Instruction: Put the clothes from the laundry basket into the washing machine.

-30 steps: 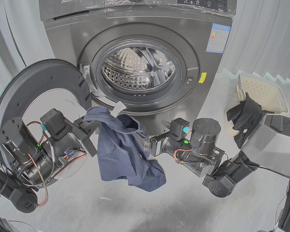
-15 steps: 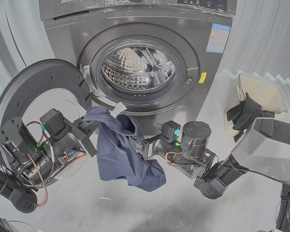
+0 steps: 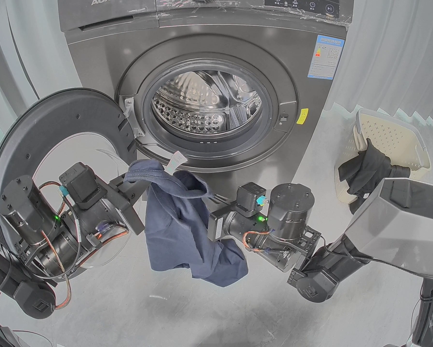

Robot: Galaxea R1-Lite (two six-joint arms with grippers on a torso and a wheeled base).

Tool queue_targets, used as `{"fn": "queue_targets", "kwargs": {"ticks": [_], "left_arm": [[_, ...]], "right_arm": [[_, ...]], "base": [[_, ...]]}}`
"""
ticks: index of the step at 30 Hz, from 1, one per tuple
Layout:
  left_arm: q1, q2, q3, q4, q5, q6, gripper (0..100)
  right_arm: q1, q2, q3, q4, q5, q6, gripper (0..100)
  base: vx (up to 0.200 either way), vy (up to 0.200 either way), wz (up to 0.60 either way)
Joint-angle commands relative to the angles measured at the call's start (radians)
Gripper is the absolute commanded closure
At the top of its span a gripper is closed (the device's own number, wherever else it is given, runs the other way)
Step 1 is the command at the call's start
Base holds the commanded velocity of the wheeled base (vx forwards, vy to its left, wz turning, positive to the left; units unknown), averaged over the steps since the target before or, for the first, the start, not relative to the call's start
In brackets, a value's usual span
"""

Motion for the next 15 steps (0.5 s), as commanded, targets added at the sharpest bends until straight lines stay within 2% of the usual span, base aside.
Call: {"fn": "queue_targets", "kwargs": {"ticks": [1, 6, 7, 15], "left_arm": [[0.000, -0.001, -0.001, -0.001, 0.000, -0.002, 100], [0.000, -0.001, -0.001, -0.001, 0.000, 0.000, 100], [-0.001, -0.001, -0.001, -0.001, 0.000, -0.002, 100], [0.000, -0.001, 0.000, -0.001, 0.000, -0.002, 100]], "right_arm": [[-0.014, -0.042, 0.033, 0.000, -0.001, -0.002, 100], [-0.025, -0.058, 0.067, 0.002, -0.001, -0.006, 100], [-0.025, -0.056, 0.067, 0.002, -0.001, -0.006, 0], [-0.022, -0.032, 0.031, 0.006, -0.001, -0.006, 0]], "base": [[0.000, 0.000, 0.00], [0.000, 0.000, 0.00], [0.000, 0.000, 0.00], [0.000, 0.000, 0.00]]}}
